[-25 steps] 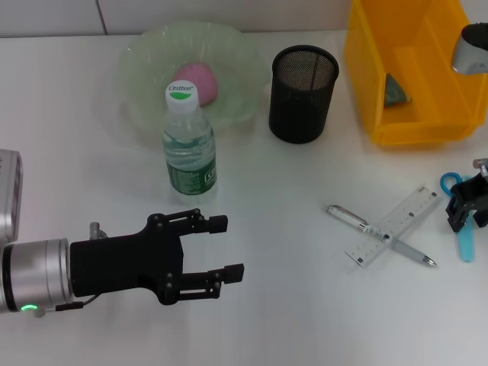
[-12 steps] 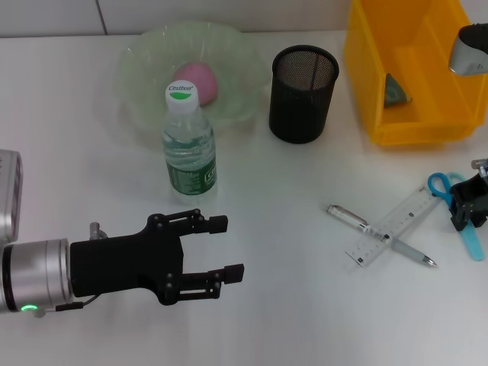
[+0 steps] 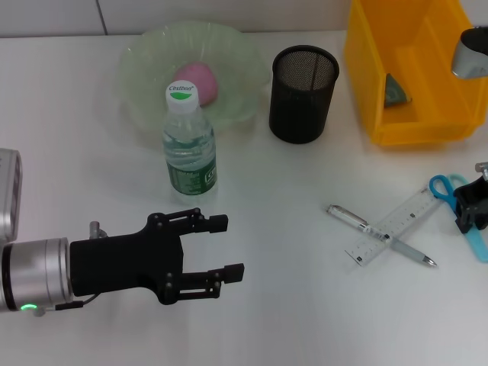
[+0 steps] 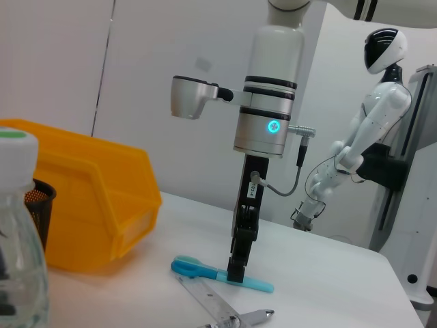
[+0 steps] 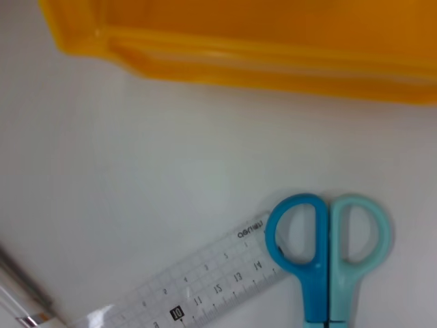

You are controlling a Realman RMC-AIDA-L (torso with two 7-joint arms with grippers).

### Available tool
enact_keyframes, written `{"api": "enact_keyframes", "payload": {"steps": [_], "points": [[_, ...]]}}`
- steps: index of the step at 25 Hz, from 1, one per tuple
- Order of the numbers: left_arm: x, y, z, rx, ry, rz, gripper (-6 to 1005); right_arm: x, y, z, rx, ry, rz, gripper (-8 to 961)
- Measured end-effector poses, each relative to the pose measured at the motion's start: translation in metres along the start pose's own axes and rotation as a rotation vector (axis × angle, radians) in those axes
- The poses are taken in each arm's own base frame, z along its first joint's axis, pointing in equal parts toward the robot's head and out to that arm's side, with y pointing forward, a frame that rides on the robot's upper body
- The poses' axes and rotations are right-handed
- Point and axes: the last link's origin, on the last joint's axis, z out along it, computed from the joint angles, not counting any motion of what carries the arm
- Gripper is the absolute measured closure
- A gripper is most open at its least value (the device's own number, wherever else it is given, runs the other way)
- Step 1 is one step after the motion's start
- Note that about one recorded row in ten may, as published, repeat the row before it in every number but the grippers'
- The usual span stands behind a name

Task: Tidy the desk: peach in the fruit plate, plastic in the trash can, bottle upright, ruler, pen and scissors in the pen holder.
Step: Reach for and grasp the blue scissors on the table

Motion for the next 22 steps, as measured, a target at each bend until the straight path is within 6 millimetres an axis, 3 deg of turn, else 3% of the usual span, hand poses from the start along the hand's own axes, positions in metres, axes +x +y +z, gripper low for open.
{"api": "enact_keyframes", "payload": {"steps": [11,19,22], "points": [[0.001,-0.001,-0.002,0.005,0.005,0.001,229,0.011,-0.024,-0.017,0.019,-0.092,0.042,761],[0.005,-0.001,-0.004,-0.010,0.016,-0.003,229,0.028,-0.063,-0.031,-0.022,-0.200,0.140,763],[0.006,-0.001,-0.003,-0.014,0.017,-0.001,229,0.028,-0.067,-0.037,-0.025,-0.223,0.137,864]]}}
